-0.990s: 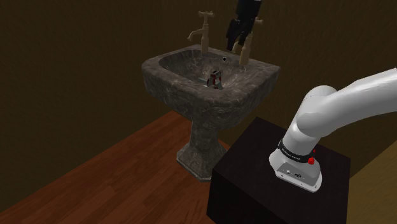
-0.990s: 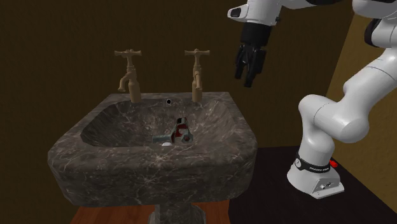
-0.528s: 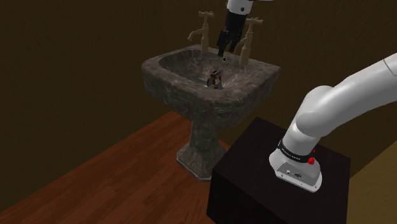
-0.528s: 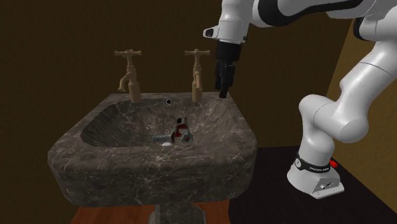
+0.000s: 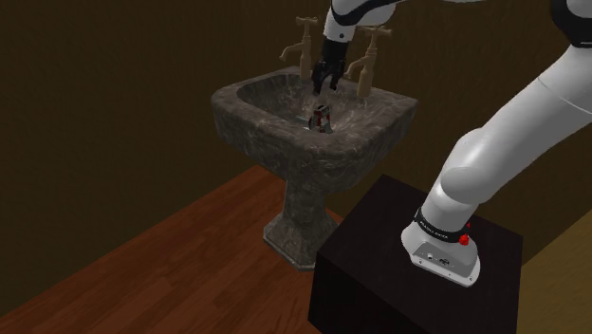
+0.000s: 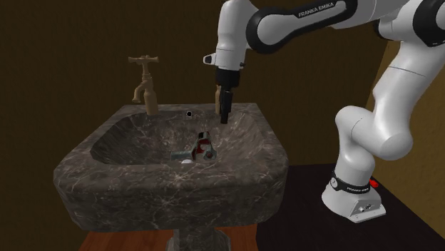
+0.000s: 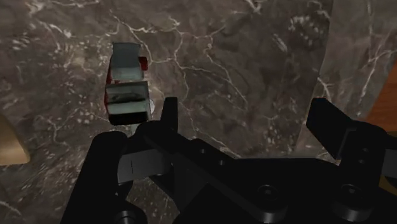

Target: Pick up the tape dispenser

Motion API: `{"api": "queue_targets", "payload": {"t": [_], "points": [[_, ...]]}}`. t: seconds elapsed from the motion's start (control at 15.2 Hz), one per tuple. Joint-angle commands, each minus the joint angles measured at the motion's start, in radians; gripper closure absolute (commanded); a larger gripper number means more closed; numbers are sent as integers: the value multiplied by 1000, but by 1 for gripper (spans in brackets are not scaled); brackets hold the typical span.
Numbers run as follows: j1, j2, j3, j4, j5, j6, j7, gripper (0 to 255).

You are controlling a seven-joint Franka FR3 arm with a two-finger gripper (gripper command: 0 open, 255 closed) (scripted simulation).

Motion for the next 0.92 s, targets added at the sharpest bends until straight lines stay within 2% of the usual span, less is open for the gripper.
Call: {"api": "queue_targets", "payload": {"t": [0.0, 0.46, 0.86], "points": [[-4, 75, -23, 30, 17, 33, -30, 0], [-23, 337, -77, 170, 103, 105, -131, 0], [-63, 573, -92, 338, 193, 122, -212, 0]]}}
